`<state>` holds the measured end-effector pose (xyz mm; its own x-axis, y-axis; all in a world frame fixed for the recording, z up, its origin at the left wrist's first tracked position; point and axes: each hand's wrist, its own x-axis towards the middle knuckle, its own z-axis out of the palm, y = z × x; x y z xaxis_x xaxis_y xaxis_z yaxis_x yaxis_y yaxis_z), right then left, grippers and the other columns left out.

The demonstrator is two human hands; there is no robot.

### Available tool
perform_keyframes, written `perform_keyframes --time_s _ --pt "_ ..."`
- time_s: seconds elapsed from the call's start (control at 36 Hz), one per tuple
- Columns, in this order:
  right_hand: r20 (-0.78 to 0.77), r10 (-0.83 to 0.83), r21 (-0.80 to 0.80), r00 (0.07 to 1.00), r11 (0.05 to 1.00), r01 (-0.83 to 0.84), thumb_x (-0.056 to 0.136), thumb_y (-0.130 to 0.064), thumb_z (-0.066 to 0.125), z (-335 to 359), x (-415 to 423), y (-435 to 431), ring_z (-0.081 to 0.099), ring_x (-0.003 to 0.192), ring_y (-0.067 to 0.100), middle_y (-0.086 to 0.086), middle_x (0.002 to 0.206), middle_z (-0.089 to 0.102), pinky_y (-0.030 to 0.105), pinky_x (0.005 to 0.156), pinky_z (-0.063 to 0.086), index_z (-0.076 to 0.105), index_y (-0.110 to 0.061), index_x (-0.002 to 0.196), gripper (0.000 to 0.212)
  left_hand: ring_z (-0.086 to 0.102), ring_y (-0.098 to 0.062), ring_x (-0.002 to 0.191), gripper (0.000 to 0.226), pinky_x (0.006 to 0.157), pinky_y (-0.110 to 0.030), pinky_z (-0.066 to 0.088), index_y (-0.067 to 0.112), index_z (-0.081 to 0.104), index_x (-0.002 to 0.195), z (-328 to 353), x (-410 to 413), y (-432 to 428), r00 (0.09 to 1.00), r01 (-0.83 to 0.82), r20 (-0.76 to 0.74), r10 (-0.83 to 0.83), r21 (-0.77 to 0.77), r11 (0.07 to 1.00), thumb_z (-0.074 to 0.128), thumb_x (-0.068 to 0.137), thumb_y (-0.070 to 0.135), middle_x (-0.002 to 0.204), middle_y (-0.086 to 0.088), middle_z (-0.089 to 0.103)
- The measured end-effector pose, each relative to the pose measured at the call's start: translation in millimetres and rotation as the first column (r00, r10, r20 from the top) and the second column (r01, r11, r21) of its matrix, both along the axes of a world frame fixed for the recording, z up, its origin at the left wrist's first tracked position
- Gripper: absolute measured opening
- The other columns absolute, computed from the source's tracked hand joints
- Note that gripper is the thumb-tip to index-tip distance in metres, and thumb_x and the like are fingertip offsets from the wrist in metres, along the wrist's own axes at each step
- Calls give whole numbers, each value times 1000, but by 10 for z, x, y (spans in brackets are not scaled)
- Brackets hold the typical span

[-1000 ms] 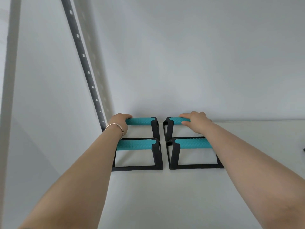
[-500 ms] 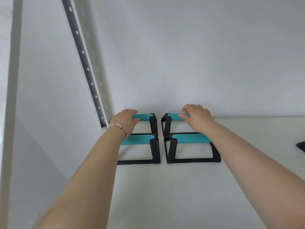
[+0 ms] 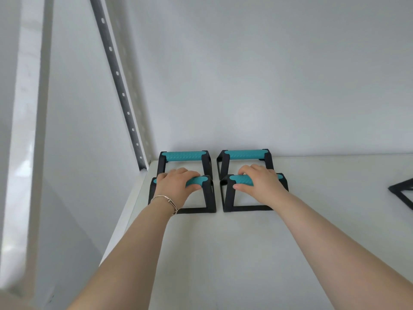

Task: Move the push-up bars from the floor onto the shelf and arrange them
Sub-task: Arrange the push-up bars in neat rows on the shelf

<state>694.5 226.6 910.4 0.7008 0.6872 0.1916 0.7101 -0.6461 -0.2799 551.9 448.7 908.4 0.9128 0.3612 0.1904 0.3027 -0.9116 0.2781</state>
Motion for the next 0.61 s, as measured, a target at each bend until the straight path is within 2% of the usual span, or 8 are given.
perform_keyframes --time_s 0.61 --pt "-12 2 24 1000 1000 -2 86 -57 59 -4 -2 -19 50 97 17 -8 96 54 40 97 34 56 -31 103 31 48 -14 115 34 102 -39 26 45 52 128 -75 24 34 1000 -4 20 3 44 999 47 95 52 121 16 57"
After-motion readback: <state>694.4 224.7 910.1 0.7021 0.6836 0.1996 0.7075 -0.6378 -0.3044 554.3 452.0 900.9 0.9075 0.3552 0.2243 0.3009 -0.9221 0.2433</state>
